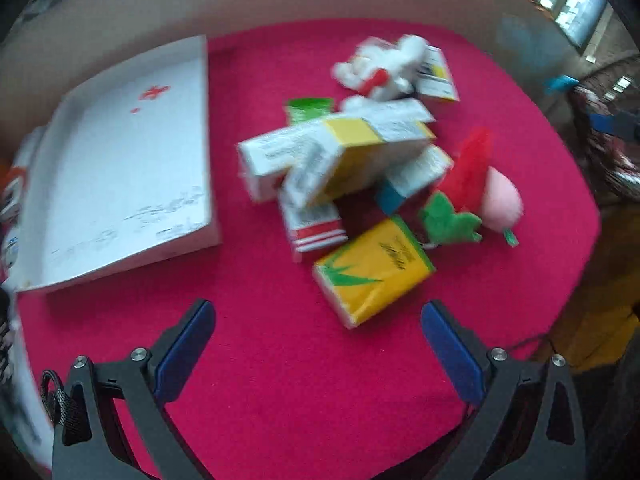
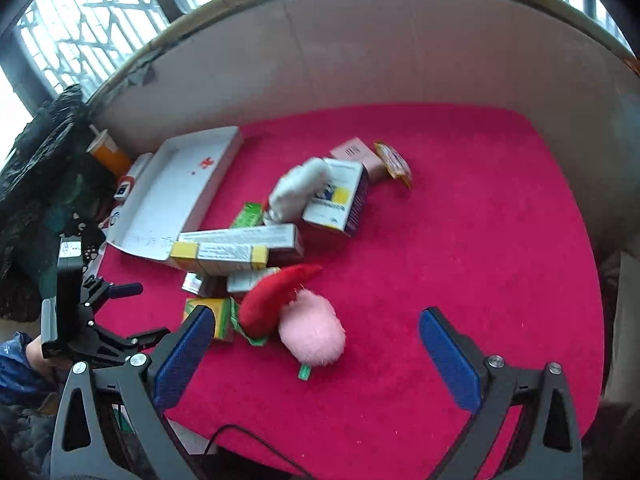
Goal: Organize objects
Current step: 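Grasp the yellow tissue pack with left gripper while right gripper grasps the pink plush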
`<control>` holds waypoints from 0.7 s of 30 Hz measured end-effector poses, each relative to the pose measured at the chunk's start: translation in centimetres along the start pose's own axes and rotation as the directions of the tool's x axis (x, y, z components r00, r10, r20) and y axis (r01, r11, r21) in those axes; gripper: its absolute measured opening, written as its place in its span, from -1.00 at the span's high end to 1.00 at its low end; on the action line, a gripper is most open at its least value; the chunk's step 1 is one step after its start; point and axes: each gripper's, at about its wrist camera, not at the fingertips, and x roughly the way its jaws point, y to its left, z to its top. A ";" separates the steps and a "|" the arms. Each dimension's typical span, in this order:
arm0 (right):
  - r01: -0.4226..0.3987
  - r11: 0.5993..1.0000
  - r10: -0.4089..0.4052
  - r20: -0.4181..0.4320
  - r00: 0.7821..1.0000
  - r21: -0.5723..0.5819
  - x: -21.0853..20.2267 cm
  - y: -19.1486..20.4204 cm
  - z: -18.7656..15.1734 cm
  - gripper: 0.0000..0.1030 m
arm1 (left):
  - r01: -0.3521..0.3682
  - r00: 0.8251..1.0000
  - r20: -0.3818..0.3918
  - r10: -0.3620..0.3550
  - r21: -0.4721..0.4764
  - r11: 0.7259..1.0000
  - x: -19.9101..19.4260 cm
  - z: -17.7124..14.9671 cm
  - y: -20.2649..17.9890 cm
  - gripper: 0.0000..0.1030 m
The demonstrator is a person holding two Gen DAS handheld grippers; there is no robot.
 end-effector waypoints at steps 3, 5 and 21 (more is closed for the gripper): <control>0.026 0.999 -0.026 -0.007 1.000 0.030 -0.1 -0.6 -0.5 -1.00 | 0.089 0.996 -0.022 -0.088 0.048 0.995 1.1 -0.2 -0.1 -1.00; 0.044 0.998 -0.043 -0.008 0.999 0.046 -0.1 -0.9 -0.7 -1.00 | 0.117 0.992 -0.056 -0.113 0.064 0.991 2.1 0.0 -0.1 -1.00; 0.090 0.990 -0.087 -0.030 0.996 0.106 -0.6 -2.5 -1.7 -1.00 | 0.099 0.989 -0.135 -0.067 0.247 0.964 4.3 0.0 -2.4 -1.00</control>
